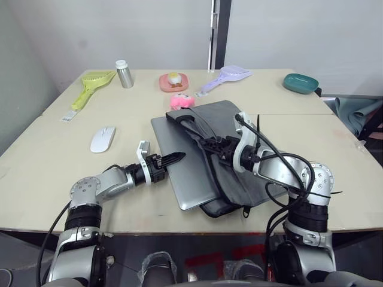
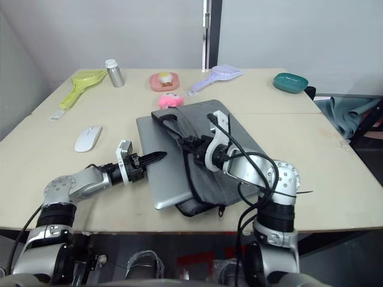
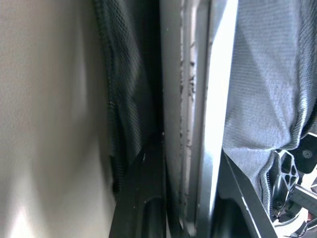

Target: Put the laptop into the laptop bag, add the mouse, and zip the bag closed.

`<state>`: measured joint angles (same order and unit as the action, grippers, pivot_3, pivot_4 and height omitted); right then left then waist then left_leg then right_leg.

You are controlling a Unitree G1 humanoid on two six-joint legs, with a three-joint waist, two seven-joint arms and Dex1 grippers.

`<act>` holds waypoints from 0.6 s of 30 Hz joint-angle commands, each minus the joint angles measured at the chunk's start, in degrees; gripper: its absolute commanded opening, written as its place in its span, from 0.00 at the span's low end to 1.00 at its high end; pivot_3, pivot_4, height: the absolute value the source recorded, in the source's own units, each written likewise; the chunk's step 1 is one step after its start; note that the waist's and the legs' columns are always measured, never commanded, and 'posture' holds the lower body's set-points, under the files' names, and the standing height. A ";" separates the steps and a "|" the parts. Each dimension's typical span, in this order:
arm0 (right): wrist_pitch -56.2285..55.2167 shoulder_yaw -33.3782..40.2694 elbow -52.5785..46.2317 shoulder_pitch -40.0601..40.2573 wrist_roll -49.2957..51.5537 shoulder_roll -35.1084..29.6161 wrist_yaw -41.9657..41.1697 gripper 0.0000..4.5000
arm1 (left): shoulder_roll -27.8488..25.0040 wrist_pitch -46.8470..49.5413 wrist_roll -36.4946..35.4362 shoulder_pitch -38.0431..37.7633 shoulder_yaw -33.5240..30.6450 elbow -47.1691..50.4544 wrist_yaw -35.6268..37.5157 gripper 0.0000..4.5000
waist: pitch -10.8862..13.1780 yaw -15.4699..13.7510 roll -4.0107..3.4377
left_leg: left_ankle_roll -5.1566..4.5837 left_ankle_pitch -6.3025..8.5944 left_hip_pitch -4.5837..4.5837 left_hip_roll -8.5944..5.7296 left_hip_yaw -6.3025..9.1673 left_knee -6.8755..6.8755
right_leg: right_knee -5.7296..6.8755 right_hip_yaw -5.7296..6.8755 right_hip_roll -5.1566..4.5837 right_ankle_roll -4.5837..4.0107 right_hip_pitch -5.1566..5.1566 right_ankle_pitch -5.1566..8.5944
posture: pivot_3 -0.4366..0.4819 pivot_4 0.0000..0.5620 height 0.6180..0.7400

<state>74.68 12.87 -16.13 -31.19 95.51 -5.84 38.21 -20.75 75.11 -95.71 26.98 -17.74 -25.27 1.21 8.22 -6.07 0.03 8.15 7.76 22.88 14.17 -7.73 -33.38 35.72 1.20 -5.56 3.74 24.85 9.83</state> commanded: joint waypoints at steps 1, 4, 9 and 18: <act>-5.23 -3.94 -0.96 -0.10 5.75 -2.94 0.13 0.01 | 1.51 1.17 0.20 2.75 0.44 2.82 3.18 0.09 | 0.00 -0.03 0.00 | 0.00 0.00 0.01 0.00 0.02 -0.02 | 0.02 0.01 0.00 0.00 0.00 0.00 | 0.48 0.27 1.00; -8.32 -6.67 -1.09 0.15 7.61 -5.99 -0.04 0.01 | 2.83 0.84 1.57 3.60 0.51 2.68 2.62 0.09 | 0.00 0.03 0.00 | -0.01 0.00 0.04 0.00 0.02 -0.09 | 0.02 0.00 0.00 0.02 0.00 -0.01 | 0.48 0.27 1.00; -12.58 -9.96 -1.50 0.48 9.24 -9.27 -0.50 0.01 | 6.42 -1.46 4.03 5.50 0.02 2.80 0.51 0.09 | -0.01 -0.07 0.02 | -0.01 0.00 0.13 0.00 0.07 -0.14 | 0.02 0.03 0.00 0.04 0.01 -0.02 | 0.48 0.27 1.00; -16.82 -13.59 -1.84 0.60 10.05 -13.16 -1.94 0.01 | 9.82 1.55 5.06 6.54 2.24 4.02 -0.63 0.09 | -0.01 -0.10 0.03 | -0.02 0.00 0.23 0.00 0.13 -0.18 | 0.00 0.10 0.00 0.04 0.03 -0.02 | 0.48 0.27 1.00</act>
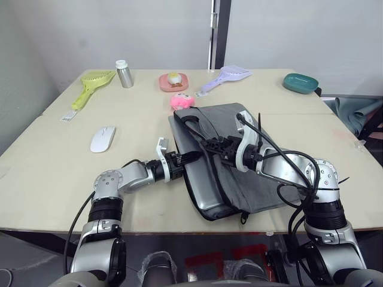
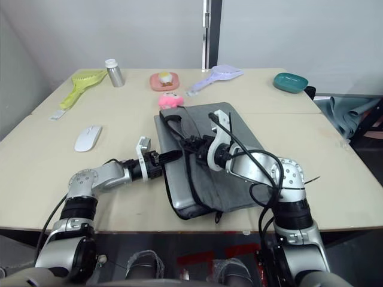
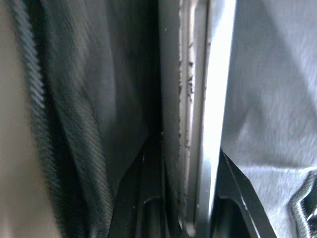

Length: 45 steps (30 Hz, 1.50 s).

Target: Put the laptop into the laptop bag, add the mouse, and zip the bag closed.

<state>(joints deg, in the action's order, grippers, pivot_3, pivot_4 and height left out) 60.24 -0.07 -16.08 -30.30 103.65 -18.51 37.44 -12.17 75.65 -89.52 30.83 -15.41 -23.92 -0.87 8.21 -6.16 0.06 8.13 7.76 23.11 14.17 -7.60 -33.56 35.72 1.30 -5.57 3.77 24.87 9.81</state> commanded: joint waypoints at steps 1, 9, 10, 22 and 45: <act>-2.66 -0.88 -1.95 -0.25 1.93 -0.85 -1.41 0.01 | 1.27 0.86 -0.74 2.95 -0.24 2.41 1.70 0.09 | 0.00 0.00 0.00 | 0.00 0.00 0.03 0.00 0.02 -0.03 | 0.00 0.01 0.00 0.00 0.00 0.00 | 0.48 0.27 1.00; -4.48 -2.39 -2.46 -0.11 2.36 -2.60 -2.42 0.01 | 3.81 -1.39 3.59 4.05 -1.05 1.52 2.17 0.09 | 0.00 0.09 0.00 | -0.01 0.00 0.06 0.00 0.05 -0.10 | 0.01 0.02 0.00 0.02 0.00 -0.02 | 0.48 0.27 1.00; -4.71 -2.55 -2.51 -0.15 2.47 -2.75 -2.47 0.01 | 4.44 -1.91 3.94 4.10 -1.32 1.47 2.00 0.09 | 0.00 0.09 0.00 | -0.01 0.00 0.07 0.00 0.06 -0.10 | 0.01 0.03 0.00 0.02 0.00 -0.02 | 0.48 0.27 1.00; -6.26 -3.52 -2.77 -0.11 3.15 -3.99 -2.71 0.01 | 8.02 -6.22 9.48 3.67 -2.55 3.61 1.41 0.09 | -0.01 0.34 0.02 | -0.04 0.00 0.08 0.00 0.06 -0.21 | 0.02 0.02 0.00 0.00 -0.01 -0.02 | 0.48 0.27 1.00; -5.25 -1.31 1.85 -1.24 0.23 -12.28 -9.36 0.00 | -12.90 5.01 -14.09 -2.17 -6.70 14.78 1.18 0.93 | -0.02 0.25 0.02 | -0.07 0.01 0.04 0.00 0.05 -0.23 | 0.04 0.04 0.00 -0.51 -0.02 0.28 | 0.48 0.27 1.00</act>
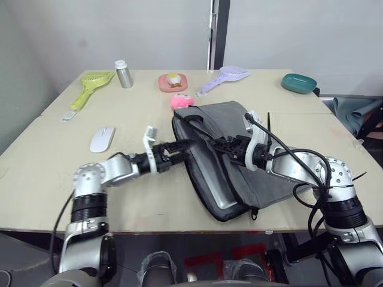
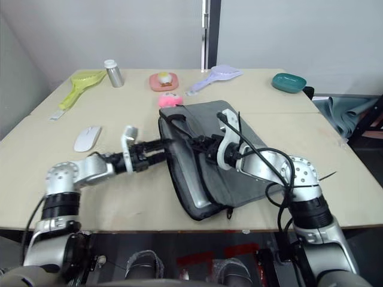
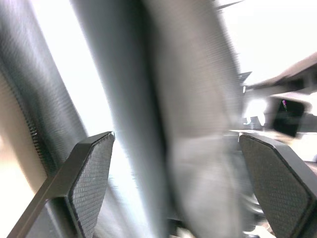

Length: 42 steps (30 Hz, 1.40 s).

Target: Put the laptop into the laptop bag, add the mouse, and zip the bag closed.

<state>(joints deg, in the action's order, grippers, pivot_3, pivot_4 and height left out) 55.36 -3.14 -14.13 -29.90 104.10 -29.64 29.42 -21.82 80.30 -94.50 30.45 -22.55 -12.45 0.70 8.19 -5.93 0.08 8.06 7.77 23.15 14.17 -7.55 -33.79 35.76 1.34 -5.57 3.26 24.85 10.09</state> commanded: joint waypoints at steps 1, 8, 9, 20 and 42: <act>-0.23 1.83 0.18 -1.80 -0.45 -1.35 -1.75 0.00 | -5.03 -0.10 -11.89 -2.68 1.13 3.87 -0.55 0.93 | 0.00 0.01 0.00 | 0.00 0.00 0.01 0.00 -0.02 -0.01 | 0.01 0.00 0.00 0.00 0.02 0.00 | 0.48 0.27 1.00; 1.40 0.67 1.94 -2.79 -5.39 -1.56 -5.66 0.00 | -21.94 1.87 -9.13 -9.13 -3.59 7.03 15.29 0.93 | -0.01 0.32 0.00 | 0.00 0.00 -0.05 0.03 -0.03 0.01 | 0.04 0.04 0.03 0.03 0.02 0.03 | 0.48 0.27 1.00; 1.86 0.16 1.83 -2.53 -6.60 -1.36 -6.67 0.00 | -24.53 0.84 -4.99 -10.52 -4.83 8.51 20.92 0.93 | -0.01 0.30 0.00 | 0.00 0.00 -0.05 0.03 -0.03 0.00 | 0.04 0.04 0.02 0.04 0.02 0.04 | 0.48 0.27 1.00; 8.28 1.08 -0.79 -3.60 -13.00 -5.66 -18.89 0.76 | -41.20 -23.69 30.48 -24.41 -1.50 14.08 67.51 0.93 | -0.03 0.25 0.03 | -0.07 0.04 -0.06 0.01 -0.05 0.22 | -0.14 0.00 -0.01 0.01 0.00 0.07 | 0.48 0.27 1.00; -27.02 44.46 3.99 41.57 -70.46 -36.67 -87.59 0.99 | -50.58 -54.18 59.69 -31.25 -13.58 -25.23 83.86 0.93 | -0.18 0.15 0.29 | -0.54 0.28 -0.74 0.04 -0.79 0.83 | -0.43 -0.40 -0.01 -0.15 -0.02 0.33 | 0.48 0.27 1.00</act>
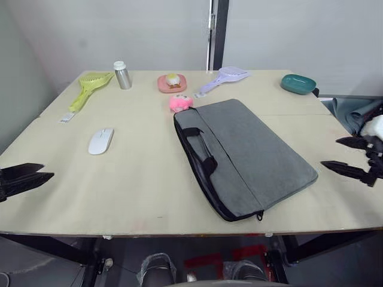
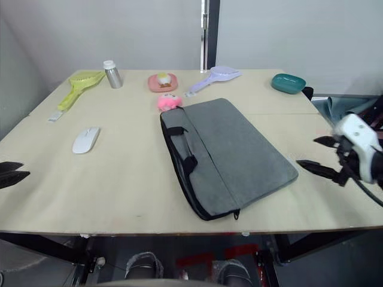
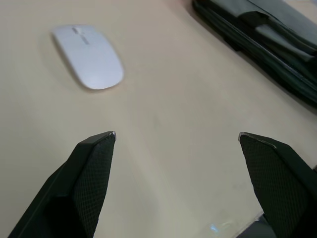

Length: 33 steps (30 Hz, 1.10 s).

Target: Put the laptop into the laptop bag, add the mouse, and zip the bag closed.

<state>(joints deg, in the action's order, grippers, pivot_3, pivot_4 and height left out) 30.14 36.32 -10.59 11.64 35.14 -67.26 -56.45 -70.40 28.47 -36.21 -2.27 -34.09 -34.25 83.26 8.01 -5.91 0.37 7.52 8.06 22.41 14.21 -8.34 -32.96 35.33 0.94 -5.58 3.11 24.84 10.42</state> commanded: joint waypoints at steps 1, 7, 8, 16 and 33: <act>-2.00 5.45 0.53 0.27 -2.06 1.45 -2.06 0.99 | -2.15 -2.56 1.94 1.84 -1.73 -4.31 1.40 0.93 | 0.00 0.16 0.00 | -0.01 0.00 -0.09 0.00 -0.08 0.01 | 0.06 -0.09 0.00 -0.01 -0.01 0.00 | 0.48 0.27 1.00; -1.36 3.45 -2.61 -0.89 -2.89 3.43 -2.29 0.99 | -1.34 -5.22 4.69 6.91 0.67 -5.88 0.08 0.93 | 0.00 0.15 0.00 | -0.01 0.00 -0.37 0.01 -0.21 0.00 | 0.31 -0.44 0.04 -0.07 -0.04 0.01 | 0.48 0.27 1.00; -1.21 2.71 -3.66 -1.78 -2.31 3.73 -2.19 0.99 | -1.07 -5.75 5.09 8.25 1.22 -5.94 -0.52 0.93 | 0.00 0.10 0.00 | -0.01 0.00 -0.40 0.01 -0.22 0.00 | 0.33 -0.48 0.04 -0.08 -0.04 0.00 | 0.48 0.27 1.00; 7.00 -4.44 -18.62 -16.83 11.84 5.50 3.41 1.00 | 5.99 -12.10 12.04 21.30 8.19 -8.87 -13.92 0.97 | -0.08 0.26 -0.17 | -0.03 -0.02 -0.53 0.00 -0.23 -0.13 | 0.72 -0.66 0.10 -0.18 0.01 -0.01 | 0.48 0.27 1.00; 12.92 -17.62 -29.05 -34.08 21.57 6.41 12.76 1.00 | 23.69 -3.37 20.04 44.29 17.00 -17.04 -41.08 0.97 | -0.17 -0.08 -0.01 | -0.02 -0.04 -0.37 0.00 -0.08 -0.48 | 0.88 -0.60 0.11 -0.29 -0.02 -0.06 | 0.48 0.27 1.00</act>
<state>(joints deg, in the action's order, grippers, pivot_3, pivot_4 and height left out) 43.17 18.09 -38.74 -22.06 56.50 -61.02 -44.49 -46.21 25.52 -17.25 40.33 -17.05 -50.78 43.86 7.84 -5.98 0.35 7.51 8.02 22.06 14.21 -8.42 -33.44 36.21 0.34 -5.47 2.82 24.83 10.36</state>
